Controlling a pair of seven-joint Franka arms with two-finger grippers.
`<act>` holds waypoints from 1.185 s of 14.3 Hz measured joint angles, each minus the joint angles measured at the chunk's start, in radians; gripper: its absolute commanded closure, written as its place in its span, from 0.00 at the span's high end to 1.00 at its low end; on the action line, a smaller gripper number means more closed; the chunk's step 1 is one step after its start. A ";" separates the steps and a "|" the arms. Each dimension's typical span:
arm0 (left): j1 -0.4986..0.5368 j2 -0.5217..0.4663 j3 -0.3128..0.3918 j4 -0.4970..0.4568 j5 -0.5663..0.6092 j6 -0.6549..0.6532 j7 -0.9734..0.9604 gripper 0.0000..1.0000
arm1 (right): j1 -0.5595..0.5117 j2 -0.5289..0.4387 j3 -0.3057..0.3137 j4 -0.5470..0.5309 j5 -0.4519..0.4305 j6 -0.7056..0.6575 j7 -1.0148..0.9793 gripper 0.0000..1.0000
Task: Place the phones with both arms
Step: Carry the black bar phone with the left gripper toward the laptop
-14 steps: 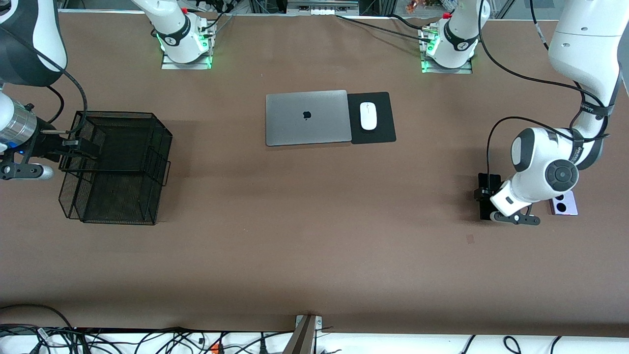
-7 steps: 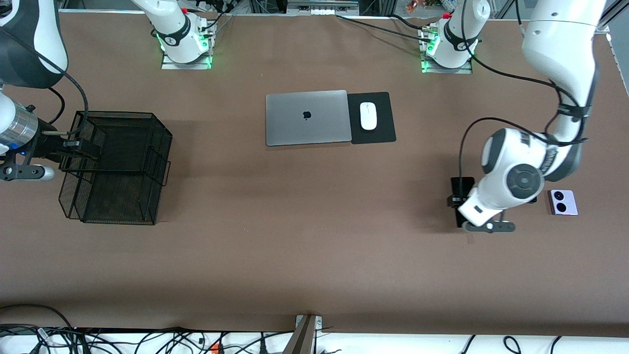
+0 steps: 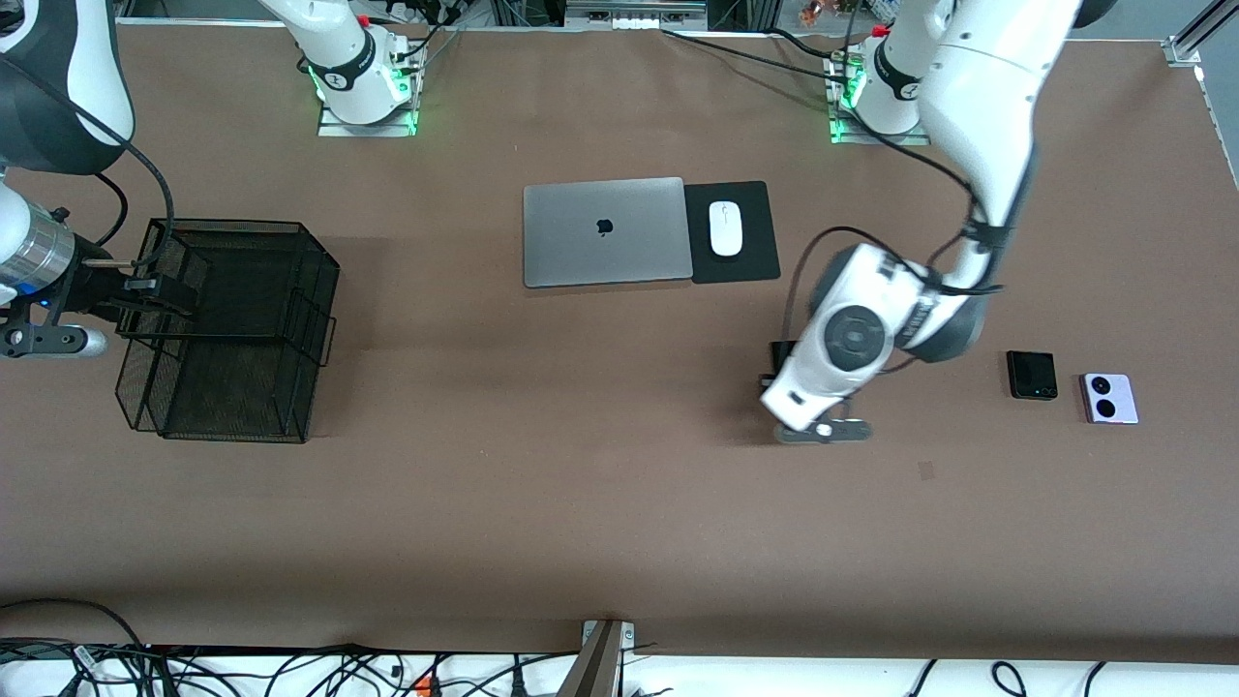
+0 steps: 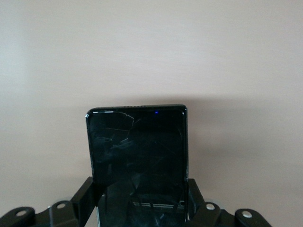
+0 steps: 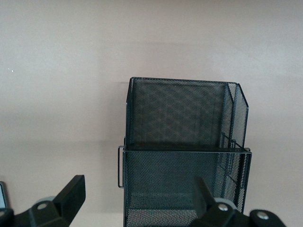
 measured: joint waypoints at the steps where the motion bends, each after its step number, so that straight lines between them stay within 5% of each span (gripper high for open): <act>1: -0.030 0.017 0.000 0.020 -0.001 0.000 -0.035 0.28 | 0.000 0.000 0.000 0.000 0.000 0.001 0.000 1.00; 17: -0.344 0.330 0.009 0.546 -0.050 0.005 -0.295 0.22 | 0.001 0.003 0.002 0.000 0.000 0.025 0.000 1.00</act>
